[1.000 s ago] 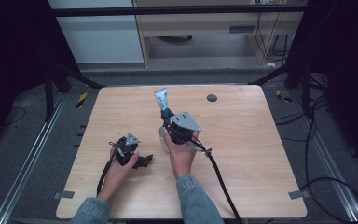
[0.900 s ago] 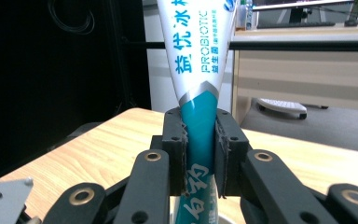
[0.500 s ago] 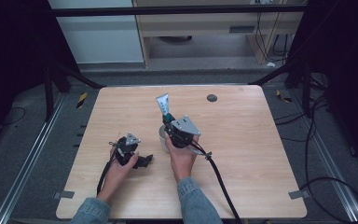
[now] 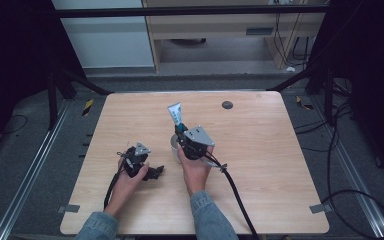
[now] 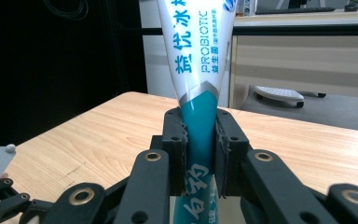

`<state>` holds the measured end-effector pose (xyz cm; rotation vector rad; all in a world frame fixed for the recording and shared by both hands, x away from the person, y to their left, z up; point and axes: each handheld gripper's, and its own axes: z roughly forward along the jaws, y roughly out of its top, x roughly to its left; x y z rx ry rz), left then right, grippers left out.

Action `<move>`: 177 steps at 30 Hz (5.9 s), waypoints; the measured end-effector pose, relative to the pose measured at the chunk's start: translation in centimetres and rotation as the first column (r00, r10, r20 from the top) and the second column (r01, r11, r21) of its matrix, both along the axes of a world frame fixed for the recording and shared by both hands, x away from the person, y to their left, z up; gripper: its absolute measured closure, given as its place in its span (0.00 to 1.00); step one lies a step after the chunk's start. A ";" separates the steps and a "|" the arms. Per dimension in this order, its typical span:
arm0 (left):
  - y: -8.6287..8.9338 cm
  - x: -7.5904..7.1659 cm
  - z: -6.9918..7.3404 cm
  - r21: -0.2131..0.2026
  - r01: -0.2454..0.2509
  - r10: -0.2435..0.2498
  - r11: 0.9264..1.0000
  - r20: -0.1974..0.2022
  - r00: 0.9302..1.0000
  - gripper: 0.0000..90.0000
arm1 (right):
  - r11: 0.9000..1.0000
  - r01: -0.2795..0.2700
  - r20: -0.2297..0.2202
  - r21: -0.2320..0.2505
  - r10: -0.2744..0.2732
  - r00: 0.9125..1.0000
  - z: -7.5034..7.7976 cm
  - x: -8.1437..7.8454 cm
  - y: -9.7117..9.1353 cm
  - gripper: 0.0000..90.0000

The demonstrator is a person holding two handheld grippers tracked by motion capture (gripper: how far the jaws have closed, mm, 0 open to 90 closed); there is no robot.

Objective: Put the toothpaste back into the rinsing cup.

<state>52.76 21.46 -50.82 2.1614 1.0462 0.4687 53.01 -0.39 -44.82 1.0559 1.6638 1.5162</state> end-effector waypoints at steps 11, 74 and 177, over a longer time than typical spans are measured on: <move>0.0 0.0 0.0 0.000 0.000 0.000 1.000 0.000 1.000 0.00 | 1.000 0.007 -0.013 -0.021 -0.008 1.000 -0.7 0.0 0.2 0.85; 0.0 0.0 0.0 0.000 0.002 -0.002 1.000 -0.001 1.000 0.00 | 0.996 -0.008 -0.085 -0.088 0.000 0.996 -1.4 0.4 -0.3 0.79; -0.2 0.2 0.0 -0.003 0.003 -0.003 1.000 -0.002 1.000 0.00 | 0.913 -0.155 -0.462 -0.378 -0.041 0.886 4.1 -1.3 -15.1 0.09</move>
